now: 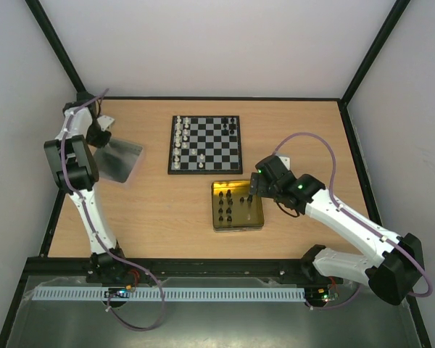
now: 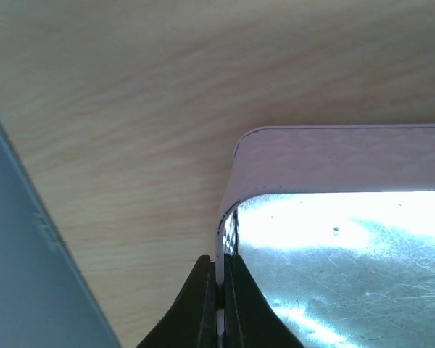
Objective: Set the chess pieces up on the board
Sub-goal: Move the storage box to the center of the board, then move the chessboard to the center of the board.
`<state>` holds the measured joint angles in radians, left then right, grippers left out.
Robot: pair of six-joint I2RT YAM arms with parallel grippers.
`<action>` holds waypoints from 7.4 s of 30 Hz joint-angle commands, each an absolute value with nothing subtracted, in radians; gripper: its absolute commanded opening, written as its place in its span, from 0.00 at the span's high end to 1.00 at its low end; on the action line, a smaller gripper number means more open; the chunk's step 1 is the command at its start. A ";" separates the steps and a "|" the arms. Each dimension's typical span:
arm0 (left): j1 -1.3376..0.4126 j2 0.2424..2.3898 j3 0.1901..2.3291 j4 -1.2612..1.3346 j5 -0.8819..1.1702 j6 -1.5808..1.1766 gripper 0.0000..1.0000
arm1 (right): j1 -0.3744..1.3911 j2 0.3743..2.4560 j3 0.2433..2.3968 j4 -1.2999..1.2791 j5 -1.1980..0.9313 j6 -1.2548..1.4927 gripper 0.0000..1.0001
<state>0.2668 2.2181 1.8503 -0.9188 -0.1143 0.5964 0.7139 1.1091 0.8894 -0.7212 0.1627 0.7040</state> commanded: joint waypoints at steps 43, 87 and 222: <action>0.145 1.519 1.333 -0.730 0.230 0.480 0.01 | 0.698 1.317 0.928 -0.703 0.219 0.730 0.30; -0.115 1.266 1.006 -0.697 0.287 0.376 0.00 | 0.538 1.402 0.744 -0.592 0.058 0.730 0.43; -0.058 2.683 2.438 -0.578 0.115 -0.095 0.12 | 0.078 2.168 1.717 -0.418 -0.306 0.726 0.23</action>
